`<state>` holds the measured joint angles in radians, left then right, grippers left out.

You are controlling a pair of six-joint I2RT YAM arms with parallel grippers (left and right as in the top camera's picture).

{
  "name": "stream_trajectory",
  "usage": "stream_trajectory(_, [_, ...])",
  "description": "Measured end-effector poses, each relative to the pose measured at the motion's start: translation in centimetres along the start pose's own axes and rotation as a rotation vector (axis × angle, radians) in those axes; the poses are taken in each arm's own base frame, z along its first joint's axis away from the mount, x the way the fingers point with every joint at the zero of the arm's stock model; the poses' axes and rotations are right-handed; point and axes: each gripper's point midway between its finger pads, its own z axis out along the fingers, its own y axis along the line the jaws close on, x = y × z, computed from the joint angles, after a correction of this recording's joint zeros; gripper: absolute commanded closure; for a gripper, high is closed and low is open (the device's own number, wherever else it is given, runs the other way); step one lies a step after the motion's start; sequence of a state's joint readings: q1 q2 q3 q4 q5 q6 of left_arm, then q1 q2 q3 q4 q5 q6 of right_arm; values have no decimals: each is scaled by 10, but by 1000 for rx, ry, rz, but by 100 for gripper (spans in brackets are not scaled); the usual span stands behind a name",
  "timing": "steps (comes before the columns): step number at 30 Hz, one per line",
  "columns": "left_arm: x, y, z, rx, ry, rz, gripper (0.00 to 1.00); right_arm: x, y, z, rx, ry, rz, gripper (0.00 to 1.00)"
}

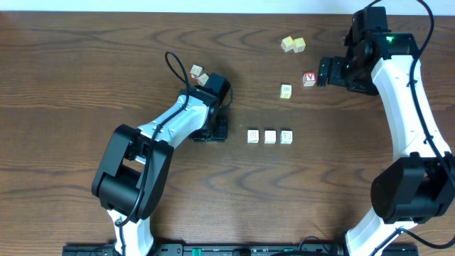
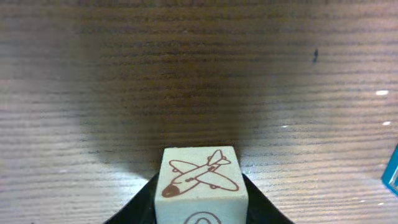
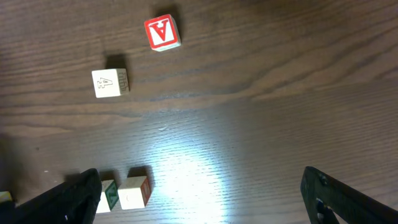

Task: Lift 4 blocks
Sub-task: 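Lower the left gripper around the white airplane block at the row's left end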

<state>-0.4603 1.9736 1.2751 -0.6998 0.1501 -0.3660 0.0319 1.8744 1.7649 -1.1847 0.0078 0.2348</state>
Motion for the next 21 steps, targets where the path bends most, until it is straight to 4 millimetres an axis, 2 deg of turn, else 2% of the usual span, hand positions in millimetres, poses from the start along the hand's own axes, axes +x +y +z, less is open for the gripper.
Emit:
stream_trajectory(1, [0,0,0,1,-2,-1,86,0,0,0,0,1,-2,1])
stream_trajectory(7, [2,-7,-1,41,14,3,87,0,0,0,0,1,-6,1])
stream_trajectory(12, [9,-25,-2,126,48,15,85,0,0,0,0,0,-6,1])
stream_trajectory(17, [3,-59,-2,193,-16,92,83,0,0,0,0,0,-6,1])
stream_trajectory(21, [3,-68,-2,204,-33,113,83,0,0,0,0,0,-6,1])
